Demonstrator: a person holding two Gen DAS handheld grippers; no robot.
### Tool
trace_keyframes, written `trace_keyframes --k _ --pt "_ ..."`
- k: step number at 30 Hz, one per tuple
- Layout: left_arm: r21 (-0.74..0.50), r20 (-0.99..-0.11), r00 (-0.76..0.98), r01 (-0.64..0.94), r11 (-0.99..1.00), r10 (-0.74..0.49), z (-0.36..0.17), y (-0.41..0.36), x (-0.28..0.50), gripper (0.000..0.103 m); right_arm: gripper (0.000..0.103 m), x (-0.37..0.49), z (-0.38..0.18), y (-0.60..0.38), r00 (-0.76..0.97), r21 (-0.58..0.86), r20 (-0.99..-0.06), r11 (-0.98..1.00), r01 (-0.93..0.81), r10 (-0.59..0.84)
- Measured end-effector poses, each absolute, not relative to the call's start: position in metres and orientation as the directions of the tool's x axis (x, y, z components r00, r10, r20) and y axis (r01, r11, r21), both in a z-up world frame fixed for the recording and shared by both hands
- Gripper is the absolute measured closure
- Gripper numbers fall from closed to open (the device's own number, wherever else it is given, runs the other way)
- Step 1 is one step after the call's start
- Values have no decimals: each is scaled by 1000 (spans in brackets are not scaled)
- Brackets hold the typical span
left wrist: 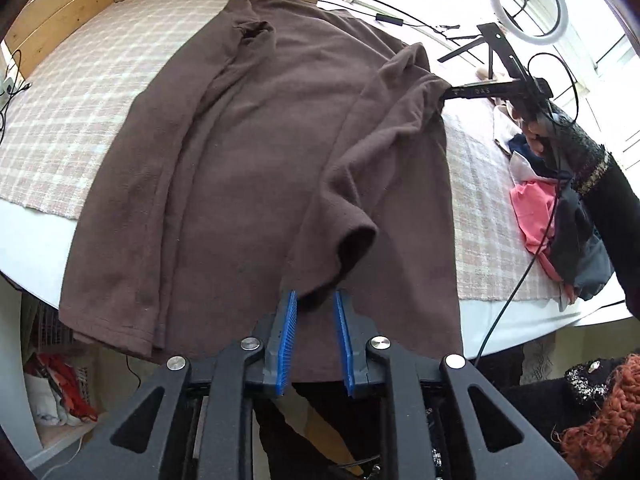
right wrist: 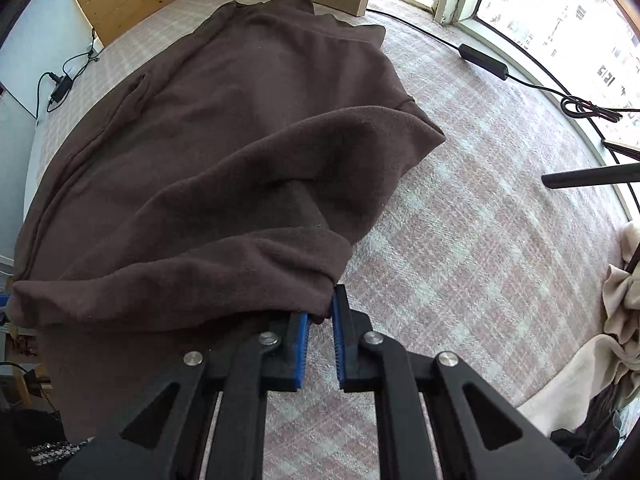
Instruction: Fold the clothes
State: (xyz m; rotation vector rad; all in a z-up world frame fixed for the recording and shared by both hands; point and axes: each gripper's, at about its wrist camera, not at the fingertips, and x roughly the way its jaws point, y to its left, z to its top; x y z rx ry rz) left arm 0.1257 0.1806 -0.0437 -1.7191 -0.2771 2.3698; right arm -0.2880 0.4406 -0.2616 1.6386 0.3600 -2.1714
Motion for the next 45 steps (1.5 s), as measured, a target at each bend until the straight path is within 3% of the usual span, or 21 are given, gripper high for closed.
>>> trace_keyframes --k 5,17,24,26,27,32,35,40,43,45 --pt "-127 -933 -323 -120 -985 160 -50 218 114 74 93 -289 -262 443 -232 40 -960 -896 442 -157" --pt "-308 -885 -372 16 -951 281 -51 174 70 74 92 -287 -261 435 -223 13 -966 -890 456 -128" --pt "-314 -893 -356 57 -948 275 -62 159 43 73 92 -288 -263 429 -215 8 -969 -885 465 -122" --pt "-310 -896 -354 60 -949 270 -67 158 33 82 92 -288 -263 426 -217 1 -969 -881 474 -117" --pt "-309 -895 -356 63 -949 268 -68 157 31 98 92 -288 -262 425 -218 -3 -969 -878 478 -116" --pt "-373 -838 -436 16 -928 329 -26 150 57 100 94 -286 -252 424 -238 0 -962 -868 496 -135" --pt "-348 -816 -468 -73 -935 340 13 161 96 100 95 -280 -240 427 -250 13 -954 -861 508 -163" --pt "-478 -820 -238 -216 -852 520 -22 214 136 95 100 -280 -270 452 -211 -96 -977 -835 542 -24" --pt "-451 -869 -116 -212 -867 480 -55 227 147 96 96 -282 -263 455 -208 -94 -978 -849 519 -19" --pt "-449 -871 -140 -166 -878 472 -58 215 147 95 87 -284 -247 459 -212 -36 -974 -877 479 -76"
